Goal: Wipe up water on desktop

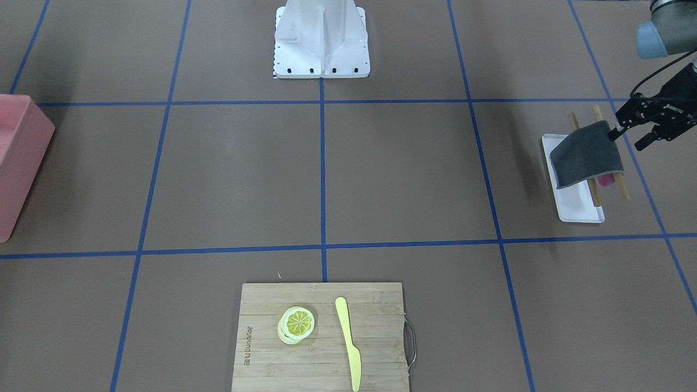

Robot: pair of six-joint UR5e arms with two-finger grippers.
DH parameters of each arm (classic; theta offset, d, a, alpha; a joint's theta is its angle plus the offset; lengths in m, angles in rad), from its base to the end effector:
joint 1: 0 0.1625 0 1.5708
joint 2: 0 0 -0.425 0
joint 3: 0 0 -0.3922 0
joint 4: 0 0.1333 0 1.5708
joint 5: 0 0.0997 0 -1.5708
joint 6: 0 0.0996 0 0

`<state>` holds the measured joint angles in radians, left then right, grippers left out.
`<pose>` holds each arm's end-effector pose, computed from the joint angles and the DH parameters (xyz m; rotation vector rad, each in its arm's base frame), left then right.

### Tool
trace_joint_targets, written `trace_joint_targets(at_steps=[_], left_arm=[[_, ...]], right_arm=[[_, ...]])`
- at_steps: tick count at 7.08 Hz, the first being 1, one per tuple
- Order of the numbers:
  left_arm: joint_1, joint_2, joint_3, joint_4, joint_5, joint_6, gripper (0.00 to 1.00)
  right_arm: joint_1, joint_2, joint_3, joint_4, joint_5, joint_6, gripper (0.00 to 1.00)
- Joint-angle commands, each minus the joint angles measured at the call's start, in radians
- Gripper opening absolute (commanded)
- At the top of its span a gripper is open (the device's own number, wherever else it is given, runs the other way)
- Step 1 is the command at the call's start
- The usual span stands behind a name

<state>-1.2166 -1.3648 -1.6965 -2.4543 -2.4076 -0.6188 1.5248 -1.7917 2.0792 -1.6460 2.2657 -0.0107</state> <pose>0.0904 -0.4157 0.5846 0.2963 1.0464 0.0978 0.0512 -0.3993 0.5197 0.1915 -0.6961 -0.1280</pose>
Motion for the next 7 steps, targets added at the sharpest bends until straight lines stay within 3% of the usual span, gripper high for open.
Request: trace_joint_targets(at_steps=[1,3,7], left_arm=[[0.023,0.000,0.006,-0.011,0.001,-0.001,0.66],[0.025,-0.005,0.011,-0.012,0.001,-0.001,0.45],[0.025,-0.005,0.012,-0.026,0.001,0.004,0.14]], right_arm=[[0.000,0.000,-0.002,0.000,0.000,0.000,1.00],[0.000,0.000,-0.004,0.000,0.000,0.000,1.00],[0.000,0.000,-0.007,0.000,-0.002,0.000,1.00]])
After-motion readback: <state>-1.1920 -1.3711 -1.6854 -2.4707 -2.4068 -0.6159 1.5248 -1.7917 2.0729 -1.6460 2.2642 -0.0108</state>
